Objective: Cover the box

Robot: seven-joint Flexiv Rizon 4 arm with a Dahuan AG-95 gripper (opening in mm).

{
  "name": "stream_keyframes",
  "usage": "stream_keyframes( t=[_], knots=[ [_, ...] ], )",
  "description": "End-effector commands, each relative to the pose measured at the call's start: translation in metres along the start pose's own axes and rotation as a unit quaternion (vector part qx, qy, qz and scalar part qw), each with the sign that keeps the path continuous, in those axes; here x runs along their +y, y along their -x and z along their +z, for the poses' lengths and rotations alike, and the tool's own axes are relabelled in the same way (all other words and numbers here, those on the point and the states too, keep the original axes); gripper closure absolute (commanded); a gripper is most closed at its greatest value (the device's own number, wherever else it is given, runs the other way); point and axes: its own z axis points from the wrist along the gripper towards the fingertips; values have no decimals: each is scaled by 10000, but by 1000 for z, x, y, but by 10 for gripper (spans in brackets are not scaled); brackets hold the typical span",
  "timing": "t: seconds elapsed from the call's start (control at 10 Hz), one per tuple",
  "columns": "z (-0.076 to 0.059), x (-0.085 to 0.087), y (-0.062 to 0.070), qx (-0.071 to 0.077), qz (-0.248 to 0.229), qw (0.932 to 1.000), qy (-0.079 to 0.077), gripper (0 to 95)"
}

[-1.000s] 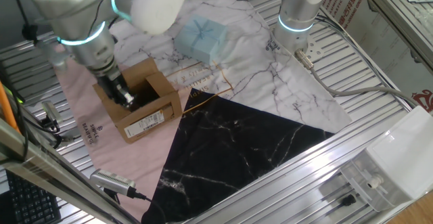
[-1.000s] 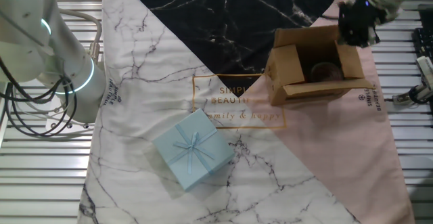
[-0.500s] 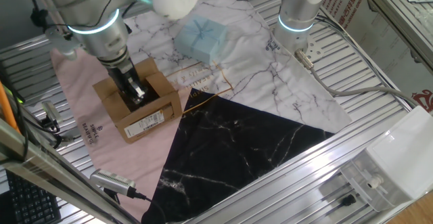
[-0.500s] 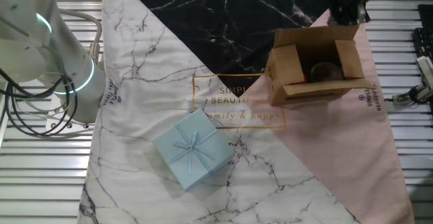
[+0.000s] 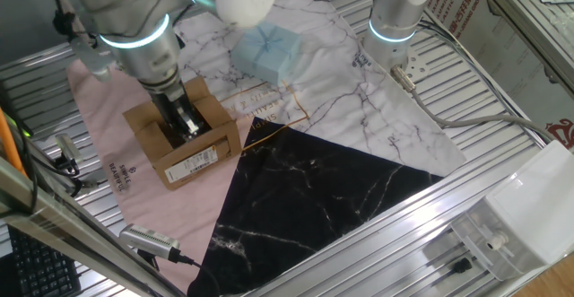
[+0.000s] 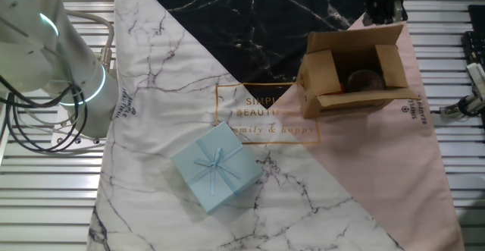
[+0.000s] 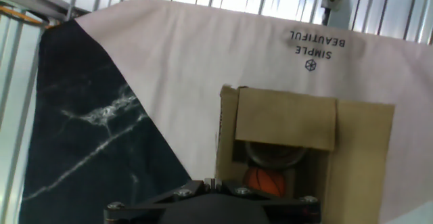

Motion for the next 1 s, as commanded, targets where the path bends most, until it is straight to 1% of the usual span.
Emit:
stream_keyframes(
  t=[0.1,0.4,0.5,0.7,1.0],
  knots=[
    [6,3,-6,-69,10,10000,-12,950],
    [18,5,-11,-140,0,9999,-47,950],
    [19,5,-12,-146,-9,9999,-53,950],
    [19,5,-12,-121,-76,9998,-113,950],
    [20,3,-12,-92,-210,9995,-231,950]
  ],
)
